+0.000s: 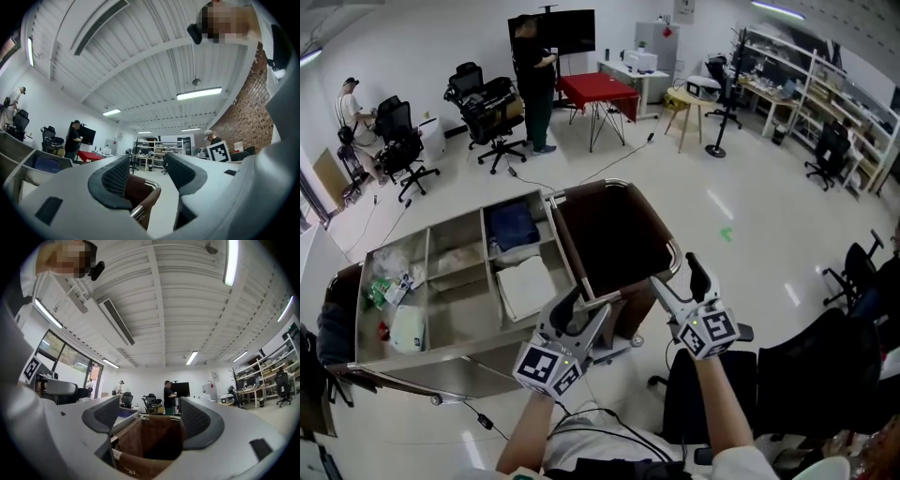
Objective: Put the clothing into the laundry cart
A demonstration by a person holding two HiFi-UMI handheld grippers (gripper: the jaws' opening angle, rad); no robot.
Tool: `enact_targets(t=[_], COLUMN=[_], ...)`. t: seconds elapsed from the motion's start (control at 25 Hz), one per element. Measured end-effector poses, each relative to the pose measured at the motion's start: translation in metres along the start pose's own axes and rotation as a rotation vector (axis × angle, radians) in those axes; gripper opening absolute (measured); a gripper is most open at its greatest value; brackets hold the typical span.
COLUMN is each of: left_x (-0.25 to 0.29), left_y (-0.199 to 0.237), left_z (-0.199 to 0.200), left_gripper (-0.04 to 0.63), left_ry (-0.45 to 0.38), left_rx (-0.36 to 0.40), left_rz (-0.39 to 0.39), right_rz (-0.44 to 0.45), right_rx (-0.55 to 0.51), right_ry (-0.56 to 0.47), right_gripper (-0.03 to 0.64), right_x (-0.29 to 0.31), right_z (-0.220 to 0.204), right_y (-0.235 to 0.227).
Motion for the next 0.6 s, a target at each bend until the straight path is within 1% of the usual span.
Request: enact_targets(t=[0.16,0.28,0.36,0.48,0.6], left_x=[0.02,0.034,0.041,0.051,0.059], left_y=[-0.013,-0.03,-0.045,-0.064,-0.076], left_z=[-0.01,-0.019,-0.025,-0.031,-0.035], left_gripper=[0.245,0.245,0.245,0.245,0.245], left_ry=[0.001,0.02,0.031,0.038,0.042], left_rx=[0.014,0.029,0.039,0.048,0.049], left_rz=[0.009,-0.018,-0.044,-0.085,-0.118], right_rz=[-0.128,-0.24,-0.299,-0.354,-0.389], right_rx=[0.01,0.049,0.077,0.113,0.099], right_ry=[0.001,0.008,0.017,0.031,0.055], right_gripper=[0.437,0.437,0.437,0.436,0.433], right_x=[-0.048,-0.087,-0.114,-0.144,-0.161], right_z=[-0.018,-0.031,-0.04,-0.049,-0.056], right_y=[-0.013,-0.026,-0.033,-0.04,-0.042])
Point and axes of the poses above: the fingertips, and each gripper's own axes: x forward along the fingers, y to its left, z out of its top, the point moved 2 cm from there along -x, backward along the fingers, and after that the axes turned 12 degrees about y, right-handed, at the moved point
